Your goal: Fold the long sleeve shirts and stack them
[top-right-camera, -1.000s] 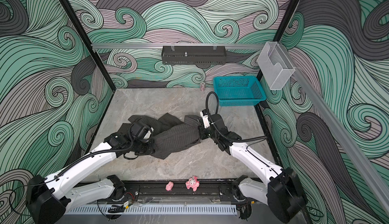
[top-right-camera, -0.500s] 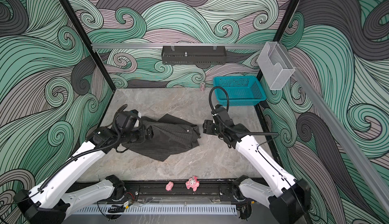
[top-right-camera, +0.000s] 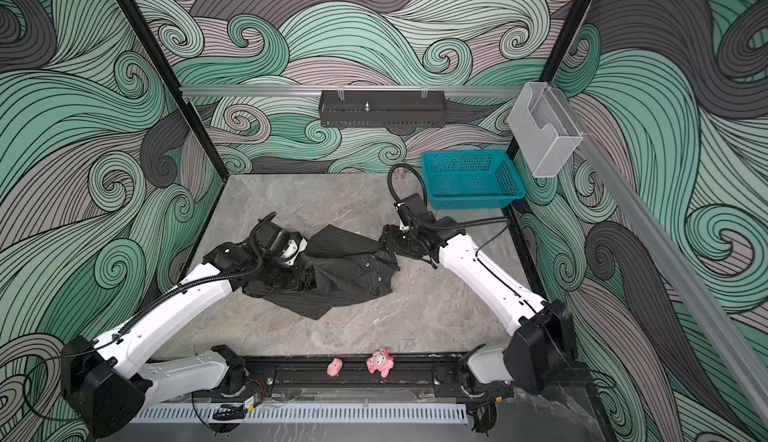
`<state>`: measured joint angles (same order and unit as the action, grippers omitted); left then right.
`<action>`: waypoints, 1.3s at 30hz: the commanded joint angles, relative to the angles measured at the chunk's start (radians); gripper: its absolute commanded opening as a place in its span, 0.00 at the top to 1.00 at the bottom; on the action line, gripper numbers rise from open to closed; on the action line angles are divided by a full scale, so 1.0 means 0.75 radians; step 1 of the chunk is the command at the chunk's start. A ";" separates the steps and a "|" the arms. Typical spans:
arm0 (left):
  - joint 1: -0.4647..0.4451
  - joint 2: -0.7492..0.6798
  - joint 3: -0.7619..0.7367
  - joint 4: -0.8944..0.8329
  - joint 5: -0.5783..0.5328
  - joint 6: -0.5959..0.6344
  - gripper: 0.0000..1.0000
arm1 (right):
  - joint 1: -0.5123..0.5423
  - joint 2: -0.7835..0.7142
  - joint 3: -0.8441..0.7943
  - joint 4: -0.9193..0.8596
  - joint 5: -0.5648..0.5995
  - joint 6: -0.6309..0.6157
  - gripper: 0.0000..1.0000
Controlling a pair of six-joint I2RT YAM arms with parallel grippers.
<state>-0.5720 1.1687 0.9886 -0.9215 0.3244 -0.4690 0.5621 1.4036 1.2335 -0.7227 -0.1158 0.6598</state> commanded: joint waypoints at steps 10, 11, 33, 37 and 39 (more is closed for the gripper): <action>-0.081 0.020 0.237 -0.361 0.139 0.282 0.01 | 0.029 0.018 0.071 -0.104 0.037 0.019 0.21; -0.092 0.022 0.242 -0.382 0.123 0.294 0.01 | 0.032 0.023 0.081 -0.110 0.036 0.019 0.20; 0.832 0.133 0.068 0.132 -0.137 -0.187 0.10 | 0.234 0.359 0.253 -0.145 0.126 0.022 0.17; 0.967 0.275 0.047 0.227 -0.061 -0.263 0.19 | 0.234 0.391 0.255 -0.146 0.129 0.007 0.17; 1.019 0.314 -0.008 0.343 -0.026 -0.337 0.20 | 0.234 0.399 0.254 -0.146 0.136 -0.002 0.17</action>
<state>0.1478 1.3857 1.0069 -0.7818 0.2375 -0.6292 0.7341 1.7012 1.4025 -0.8097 -0.0433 0.6746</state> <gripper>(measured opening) 0.801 0.833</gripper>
